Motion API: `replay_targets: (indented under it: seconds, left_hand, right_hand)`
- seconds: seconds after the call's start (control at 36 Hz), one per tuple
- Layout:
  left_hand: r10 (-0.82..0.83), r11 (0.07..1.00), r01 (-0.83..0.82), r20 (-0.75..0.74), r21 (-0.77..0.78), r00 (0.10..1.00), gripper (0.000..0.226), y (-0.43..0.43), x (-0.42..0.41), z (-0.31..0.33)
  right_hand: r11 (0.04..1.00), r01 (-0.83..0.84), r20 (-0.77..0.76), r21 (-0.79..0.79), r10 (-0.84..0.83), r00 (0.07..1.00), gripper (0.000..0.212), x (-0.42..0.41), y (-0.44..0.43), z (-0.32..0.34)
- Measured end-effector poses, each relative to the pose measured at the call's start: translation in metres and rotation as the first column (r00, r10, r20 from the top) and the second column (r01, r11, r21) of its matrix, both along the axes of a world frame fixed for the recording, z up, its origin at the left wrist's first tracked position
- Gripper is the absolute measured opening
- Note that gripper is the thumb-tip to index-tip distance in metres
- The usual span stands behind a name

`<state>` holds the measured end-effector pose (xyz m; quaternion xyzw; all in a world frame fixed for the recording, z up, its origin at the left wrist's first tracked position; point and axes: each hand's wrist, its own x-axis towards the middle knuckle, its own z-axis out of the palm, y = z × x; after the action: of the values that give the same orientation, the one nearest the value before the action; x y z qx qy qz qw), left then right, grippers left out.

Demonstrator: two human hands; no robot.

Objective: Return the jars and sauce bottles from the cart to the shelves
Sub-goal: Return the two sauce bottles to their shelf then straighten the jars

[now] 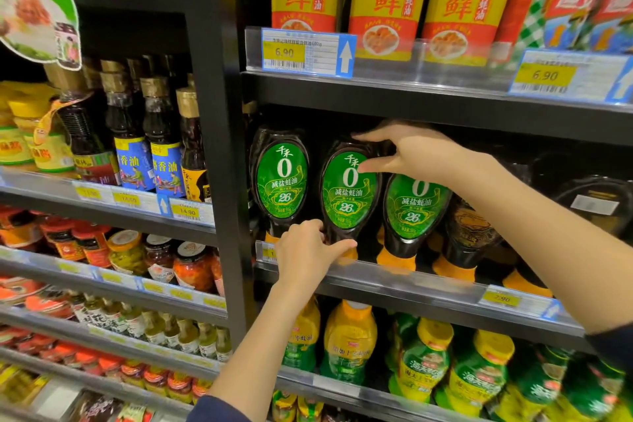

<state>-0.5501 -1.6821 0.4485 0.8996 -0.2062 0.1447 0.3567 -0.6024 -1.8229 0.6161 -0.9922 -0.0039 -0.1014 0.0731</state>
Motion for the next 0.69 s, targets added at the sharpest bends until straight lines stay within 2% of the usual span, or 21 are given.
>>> replay_targets:
  seconds: [0.17, 0.28, 0.42, 0.58, 0.69]
  left_hand:
    - [-0.040, 0.998, 0.039, 0.016, 0.048, 0.999, 0.052, 0.003, -0.003, -0.001]
    - [-0.101, 0.993, 0.099, 0.022, 0.062, 0.995, 0.044, 0.011, -0.008, 0.004]
    - [-0.198, 0.975, 0.201, -0.044, 0.092, 0.979, 0.061, 0.028, -0.018, 0.009]
    - [-0.397, 0.900, 0.410, -0.113, 0.146, 0.911, 0.061, 0.058, -0.033, 0.021]
    - [-0.482, 0.835, 0.496, -0.119, 0.237, 0.868, 0.055, 0.092, -0.045, 0.025]
  right_hand:
    - [0.998, 0.025, 0.050, -0.064, -0.022, 0.998, 0.060, -0.001, 0.001, -0.005]
    - [0.971, 0.068, 0.100, -0.229, -0.046, 0.994, 0.063, -0.008, 0.005, -0.011]
    - [0.912, 0.125, 0.170, -0.392, -0.062, 0.984, 0.073, -0.019, 0.014, -0.017]
    - [0.866, 0.198, 0.249, -0.458, -0.089, 0.964, 0.080, -0.038, 0.029, -0.026]
    - [0.849, 0.203, 0.255, -0.487, -0.084, 0.963, 0.081, -0.057, 0.047, -0.039]
